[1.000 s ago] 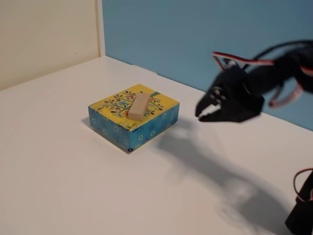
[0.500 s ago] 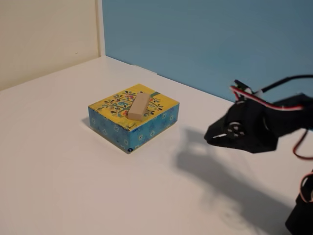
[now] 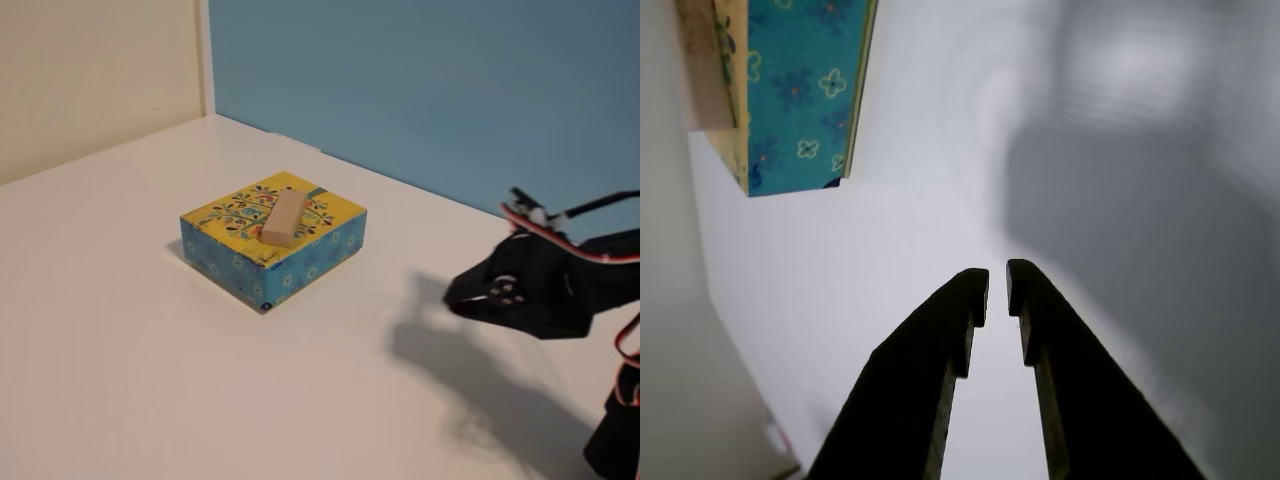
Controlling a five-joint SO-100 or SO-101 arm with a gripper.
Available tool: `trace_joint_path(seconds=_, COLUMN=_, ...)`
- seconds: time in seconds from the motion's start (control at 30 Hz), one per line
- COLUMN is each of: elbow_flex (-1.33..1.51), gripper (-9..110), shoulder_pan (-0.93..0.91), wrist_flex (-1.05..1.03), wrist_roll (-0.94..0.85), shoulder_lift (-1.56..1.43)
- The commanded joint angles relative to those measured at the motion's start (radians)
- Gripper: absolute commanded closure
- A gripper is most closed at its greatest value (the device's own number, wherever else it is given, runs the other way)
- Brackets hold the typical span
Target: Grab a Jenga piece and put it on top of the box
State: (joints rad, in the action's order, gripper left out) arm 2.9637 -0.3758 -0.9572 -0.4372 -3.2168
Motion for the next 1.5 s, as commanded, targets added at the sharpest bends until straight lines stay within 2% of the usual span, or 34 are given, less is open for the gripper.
trace_joint_path(seconds=0.0, elbow_flex=-0.012, gripper=101, shoulder_pan=-0.021, wrist_flex=-0.005, wrist_roll=0.011, shoulder_lift=-0.009)
trace_joint_path(seconds=1.47, elbow_flex=-0.015, gripper=101, shoulder_pan=-0.035, wrist_flex=-0.021, wrist_roll=-0.012, shoulder_lift=-0.008)
